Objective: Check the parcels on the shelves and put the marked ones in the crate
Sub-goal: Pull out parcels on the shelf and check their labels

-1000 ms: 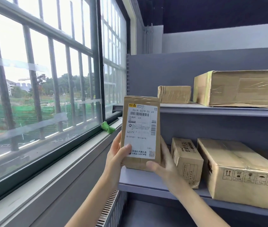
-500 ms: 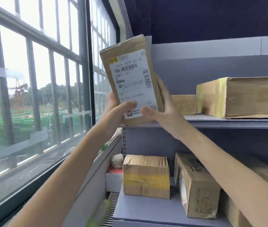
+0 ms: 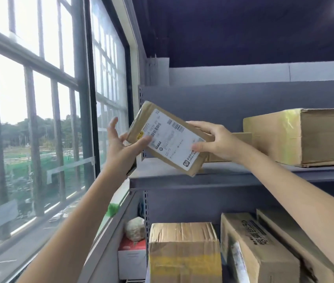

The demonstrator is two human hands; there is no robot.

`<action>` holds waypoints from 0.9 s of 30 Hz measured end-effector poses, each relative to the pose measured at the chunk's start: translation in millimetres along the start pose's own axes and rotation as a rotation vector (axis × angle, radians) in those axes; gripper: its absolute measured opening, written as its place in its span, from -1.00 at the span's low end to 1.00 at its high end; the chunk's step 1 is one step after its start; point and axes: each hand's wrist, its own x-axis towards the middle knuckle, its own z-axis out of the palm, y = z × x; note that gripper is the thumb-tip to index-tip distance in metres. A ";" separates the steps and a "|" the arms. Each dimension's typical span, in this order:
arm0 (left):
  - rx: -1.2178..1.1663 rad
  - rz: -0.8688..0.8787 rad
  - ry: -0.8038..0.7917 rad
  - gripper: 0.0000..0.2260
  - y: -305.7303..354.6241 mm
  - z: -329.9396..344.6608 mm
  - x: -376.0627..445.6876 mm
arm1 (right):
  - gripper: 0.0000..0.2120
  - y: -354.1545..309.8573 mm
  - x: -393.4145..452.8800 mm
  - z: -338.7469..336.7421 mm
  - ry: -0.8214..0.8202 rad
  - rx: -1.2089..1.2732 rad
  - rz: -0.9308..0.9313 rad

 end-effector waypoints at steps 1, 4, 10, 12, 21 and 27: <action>0.052 0.006 -0.009 -0.22 -5.2 -1.5 0.6 | -0.51 4.6 2.6 1.8 -0.006 -0.021 0.009; 0.262 -0.002 -0.070 -0.19 -18.9 -6.9 5.4 | -0.58 11.2 9.3 2.8 0.027 -0.120 0.002; 0.661 0.067 -0.158 -0.12 -29.8 -8.6 19.2 | -0.61 18.8 23.4 1.7 -0.018 -0.259 0.036; 0.841 0.154 -0.165 -0.18 -29.8 -5.8 27.9 | -0.59 21.3 30.6 0.6 -0.060 -0.313 0.055; 1.124 0.239 -0.247 -0.33 -47.7 5.8 58.8 | -0.45 45.8 60.4 9.9 -0.074 -0.650 0.047; 1.238 0.314 -0.248 -0.33 -50.9 11.0 59.6 | -0.44 52.0 65.8 11.3 -0.088 -0.799 0.038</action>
